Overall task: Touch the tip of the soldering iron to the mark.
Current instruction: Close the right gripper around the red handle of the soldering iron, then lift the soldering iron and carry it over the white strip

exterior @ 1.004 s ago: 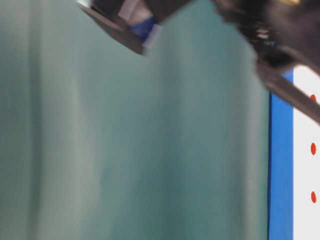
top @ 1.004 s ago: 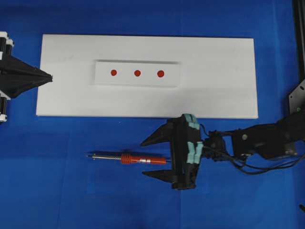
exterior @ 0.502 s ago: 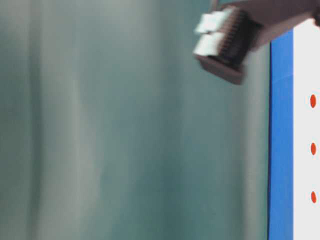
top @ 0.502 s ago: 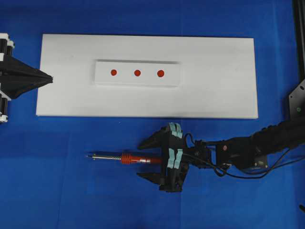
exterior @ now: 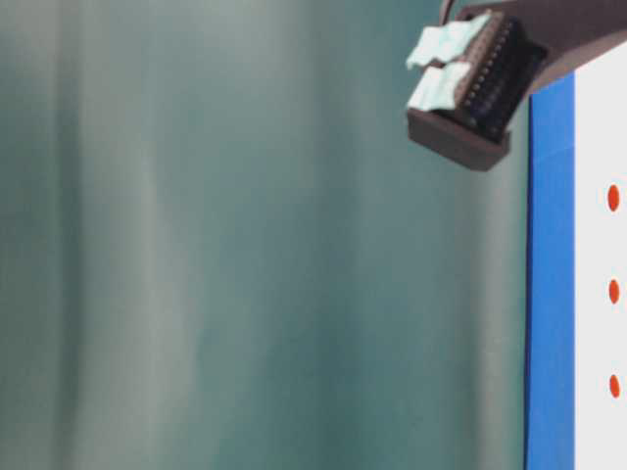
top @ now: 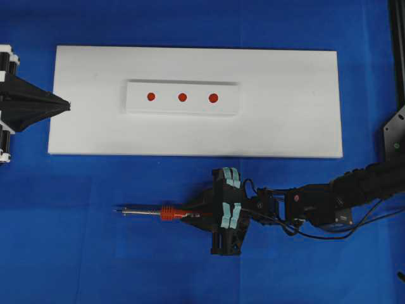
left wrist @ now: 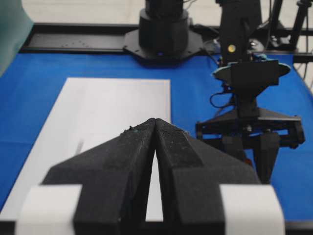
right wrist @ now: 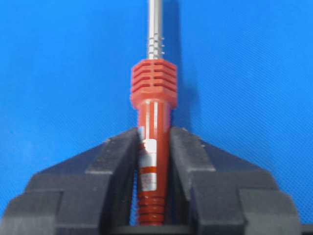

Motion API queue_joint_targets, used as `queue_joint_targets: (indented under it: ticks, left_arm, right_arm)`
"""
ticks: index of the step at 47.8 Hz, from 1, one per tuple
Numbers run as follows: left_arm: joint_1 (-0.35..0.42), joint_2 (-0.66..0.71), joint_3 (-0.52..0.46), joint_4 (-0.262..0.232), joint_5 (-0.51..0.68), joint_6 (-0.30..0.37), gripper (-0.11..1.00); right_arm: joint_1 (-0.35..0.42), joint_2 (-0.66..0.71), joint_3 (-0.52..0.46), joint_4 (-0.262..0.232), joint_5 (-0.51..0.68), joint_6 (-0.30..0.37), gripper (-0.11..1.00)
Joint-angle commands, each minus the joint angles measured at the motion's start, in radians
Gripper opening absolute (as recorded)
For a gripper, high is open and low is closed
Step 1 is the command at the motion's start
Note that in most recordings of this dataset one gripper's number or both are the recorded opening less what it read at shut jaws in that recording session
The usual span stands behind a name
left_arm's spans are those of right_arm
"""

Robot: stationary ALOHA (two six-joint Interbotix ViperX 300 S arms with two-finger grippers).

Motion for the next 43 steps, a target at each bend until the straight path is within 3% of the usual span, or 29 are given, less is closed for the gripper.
queue_joint_targets:
  ticks: [1,11,19,35,43]
  left_arm:
    - [0.003,0.003,-0.009,0.002,-0.011,-0.002,0.02]
    - [0.002,0.003,-0.009,0.002,-0.012,-0.003,0.02]
    - [0.002,0.003,-0.009,0.002,-0.015,-0.003,0.02]
    - [0.002,0.003,-0.009,0.002,-0.02,-0.005,0.02]
    - [0.002,0.008,-0.008,0.002,-0.02,-0.005,0.02]
  right_arm:
    - [0.005,-0.018,-0.015,-0.002,-0.011,-0.002,0.06]
    - [0.002,-0.066,0.003,-0.002,0.005,-0.003,0.06]
    - [-0.012,-0.23,0.046,-0.002,0.075,-0.018,0.06]
    - [-0.06,-0.518,0.061,0.0,0.345,-0.166,0.06]
    - [-0.086,-0.56,0.06,-0.003,0.405,-0.179,0.06]
